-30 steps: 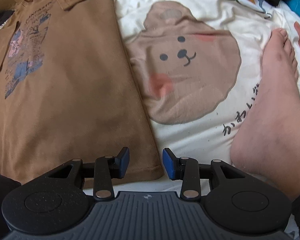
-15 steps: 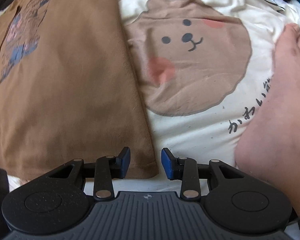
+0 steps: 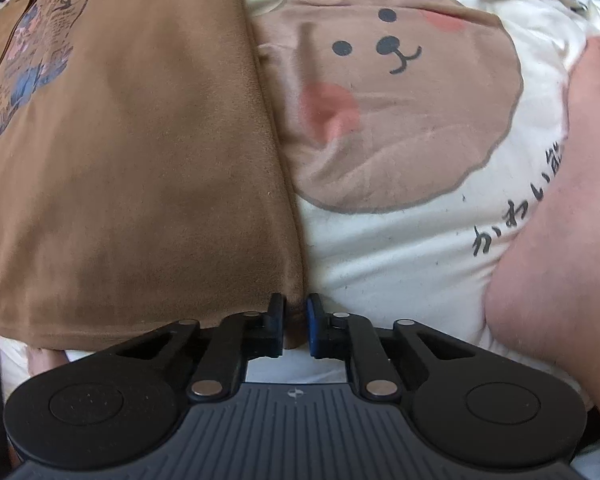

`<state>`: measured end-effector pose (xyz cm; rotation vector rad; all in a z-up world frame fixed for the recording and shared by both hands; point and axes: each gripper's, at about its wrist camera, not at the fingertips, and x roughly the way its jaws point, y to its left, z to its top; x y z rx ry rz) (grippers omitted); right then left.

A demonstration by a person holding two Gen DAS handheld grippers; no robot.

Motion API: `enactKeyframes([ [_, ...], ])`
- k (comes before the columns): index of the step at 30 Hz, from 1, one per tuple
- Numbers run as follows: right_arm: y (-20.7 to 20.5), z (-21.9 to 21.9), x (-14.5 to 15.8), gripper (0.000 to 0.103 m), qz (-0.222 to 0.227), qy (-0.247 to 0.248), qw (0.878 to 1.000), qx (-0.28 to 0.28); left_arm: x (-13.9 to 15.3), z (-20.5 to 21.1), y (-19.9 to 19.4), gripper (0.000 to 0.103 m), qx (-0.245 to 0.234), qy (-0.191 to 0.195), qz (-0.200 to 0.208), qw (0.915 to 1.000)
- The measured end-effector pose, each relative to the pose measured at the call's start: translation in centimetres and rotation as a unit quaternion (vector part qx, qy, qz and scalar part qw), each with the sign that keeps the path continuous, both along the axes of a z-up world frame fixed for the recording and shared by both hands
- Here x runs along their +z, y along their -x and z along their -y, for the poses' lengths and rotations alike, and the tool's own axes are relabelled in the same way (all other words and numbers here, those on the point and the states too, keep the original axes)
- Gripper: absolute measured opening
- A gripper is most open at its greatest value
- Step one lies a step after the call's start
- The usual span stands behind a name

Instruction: Fold clothes

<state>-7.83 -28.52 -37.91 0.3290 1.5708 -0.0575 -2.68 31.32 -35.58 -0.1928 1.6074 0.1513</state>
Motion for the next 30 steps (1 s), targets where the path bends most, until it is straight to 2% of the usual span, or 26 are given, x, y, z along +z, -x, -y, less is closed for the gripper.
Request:
enactKeyframes([
  [6, 0.3, 0.2, 1.8, 0.005, 0.0, 0.007, 1.0, -0.008, 1.5, -1.1, 0.7, 0.005, 0.022, 0.012, 0.015, 0.9996],
  [15, 0.5, 1.8, 5.2, 0.004, 0.012, -0.006, 0.999, -0.047, 5.8, -3.1, 0.8, 0.005, 0.028, 0.035, 0.046, 0.9979],
  [17, 0.7, 2.0, 5.7, 0.004, 0.015, -0.005, 0.999, -0.05, 6.3, -1.4, -0.5, 0.005, 0.03, 0.038, 0.05, 0.9976],
  [20, 1.0, 3.1, 5.6, 0.004, 0.018, -0.005, 0.998, -0.052, 6.5, -3.1, 2.1, 0.005, 0.036, 0.044, 0.055, 0.9969],
  [30, -0.1, 1.8, 7.3, 0.004, 0.067, -0.035, 0.993, -0.092, 6.7, -4.0, -0.3, 0.005, 0.056, 0.088, 0.083, 0.9911],
])
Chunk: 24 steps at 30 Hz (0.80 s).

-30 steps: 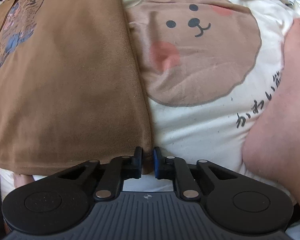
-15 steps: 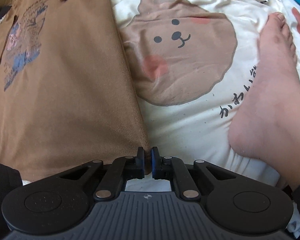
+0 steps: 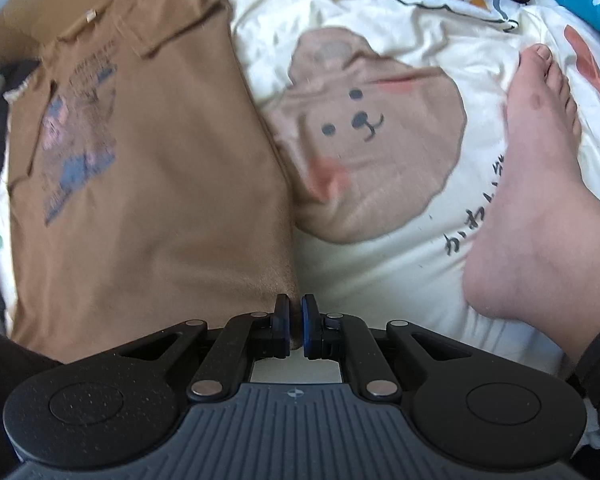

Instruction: Fold clothes

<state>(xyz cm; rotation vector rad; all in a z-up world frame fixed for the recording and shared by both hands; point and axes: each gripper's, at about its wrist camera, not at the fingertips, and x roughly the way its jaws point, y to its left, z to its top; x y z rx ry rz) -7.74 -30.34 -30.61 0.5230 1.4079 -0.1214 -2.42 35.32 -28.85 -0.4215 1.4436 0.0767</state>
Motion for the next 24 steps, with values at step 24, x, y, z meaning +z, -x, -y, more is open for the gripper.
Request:
enactKeyframes([
  [24, -7.1, 0.9, -0.2, 0.004, 0.06, -0.048, 0.996, -0.05, 0.3, -0.6, -9.2, 0.0, 0.058, 0.02, 0.029, 0.9977],
])
